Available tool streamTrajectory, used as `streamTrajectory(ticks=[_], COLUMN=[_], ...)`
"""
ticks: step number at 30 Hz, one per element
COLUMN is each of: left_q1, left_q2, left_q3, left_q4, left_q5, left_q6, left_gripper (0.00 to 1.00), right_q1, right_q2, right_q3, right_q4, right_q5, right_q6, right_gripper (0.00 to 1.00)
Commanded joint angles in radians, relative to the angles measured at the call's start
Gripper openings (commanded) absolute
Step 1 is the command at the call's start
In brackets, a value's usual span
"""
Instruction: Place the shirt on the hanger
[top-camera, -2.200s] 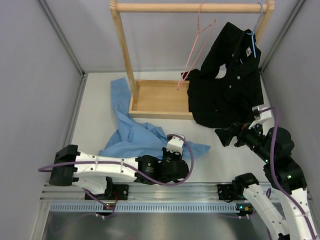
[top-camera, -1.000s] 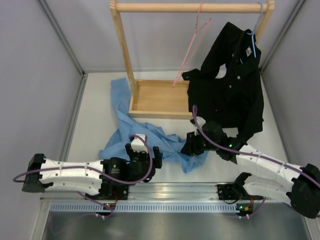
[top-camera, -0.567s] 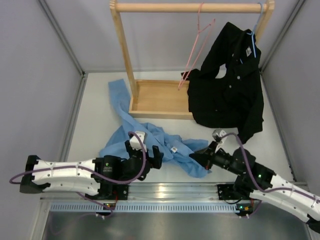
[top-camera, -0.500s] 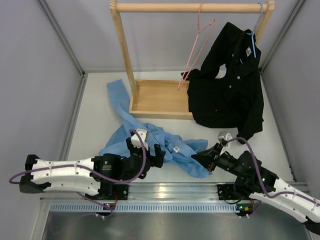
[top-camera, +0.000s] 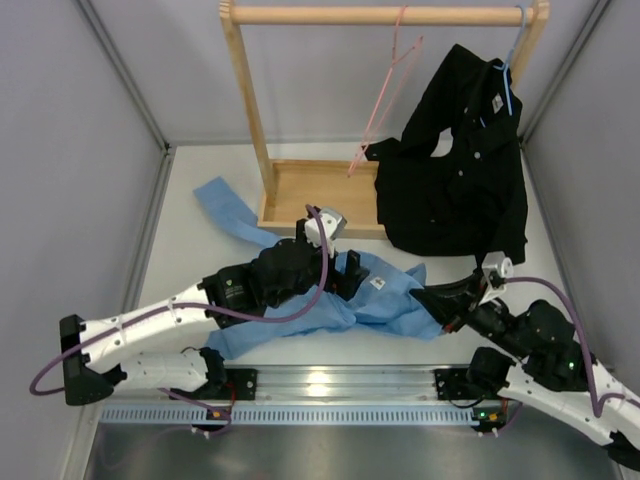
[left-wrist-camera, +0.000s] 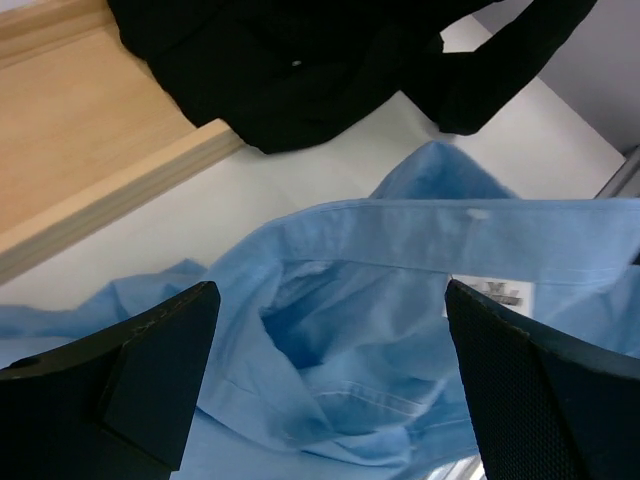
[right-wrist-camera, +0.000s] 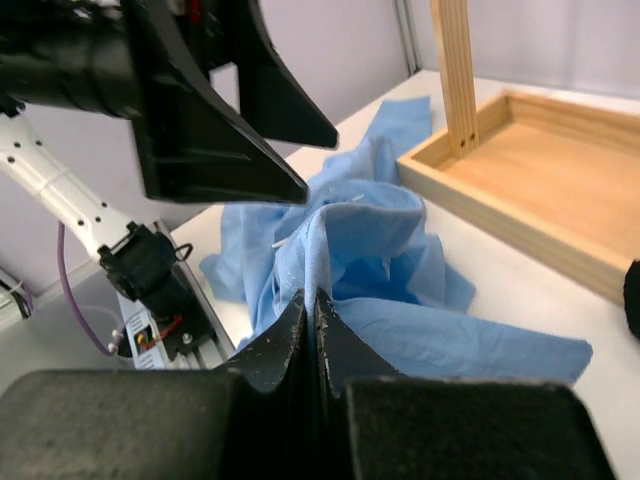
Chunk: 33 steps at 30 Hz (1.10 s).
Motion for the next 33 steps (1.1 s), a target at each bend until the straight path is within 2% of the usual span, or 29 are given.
streamTrajectory(ticks=[1, 3, 6, 9, 13, 18, 25, 26, 27, 29, 32, 33], left_q1=[0.075, 0.147, 0.171, 0.169, 0.171, 0.171, 0.187, 0.200, 0.206, 0.214, 0.215, 0.215], left_q2=[0.003, 0.050, 0.072, 0.073, 0.104, 0.103, 0.202, 0.214, 0.225, 0.254, 0.277, 0.279], left_q3=[-0.020, 0.032, 0.045, 0.026, 0.008, -0.052, -0.071, -0.072, -0.071, -0.071, -0.071, -0.057], left_q4=[0.115, -0.002, -0.081, -0.081, -0.070, 0.003, -0.032, -0.034, -0.034, -0.023, 0.040, 0.046], left_q5=[0.222, 0.054, -0.042, -0.008, 0.129, 0.232, 0.124, 0.128, 0.163, 0.215, 0.337, 0.344], left_q6=[0.125, 0.015, -0.065, -0.068, -0.065, -0.068, -0.128, -0.139, -0.142, -0.154, -0.162, -0.164], left_gripper=[0.98, 0.98, 0.98, 0.97, 0.90, 0.90, 0.88, 0.86, 0.78, 0.72, 0.48, 0.35], right_q1=[0.018, 0.016, 0.016, 0.016, 0.016, 0.016, 0.016, 0.018, 0.016, 0.016, 0.016, 0.016], right_q2=[0.066, 0.074, 0.080, 0.109, 0.160, 0.218, 0.221, 0.215, 0.212, 0.204, 0.197, 0.195], right_q3=[0.106, 0.161, 0.197, 0.200, 0.186, 0.178, 0.191, 0.192, 0.194, 0.192, 0.185, 0.183], right_q4=[-0.077, -0.106, -0.135, -0.143, -0.116, -0.069, -0.014, -0.011, -0.010, -0.003, 0.015, 0.021], right_q5=[0.008, 0.044, 0.105, 0.141, 0.136, 0.146, 0.080, 0.074, 0.075, 0.078, 0.075, 0.077], right_q6=[-0.047, -0.067, -0.081, -0.084, -0.083, -0.092, -0.113, -0.116, -0.116, -0.121, -0.124, -0.124], right_gripper=[0.00, 0.00, 0.00, 0.00, 0.00, 0.00, 0.00, 0.00, 0.00, 0.00, 0.00, 0.00])
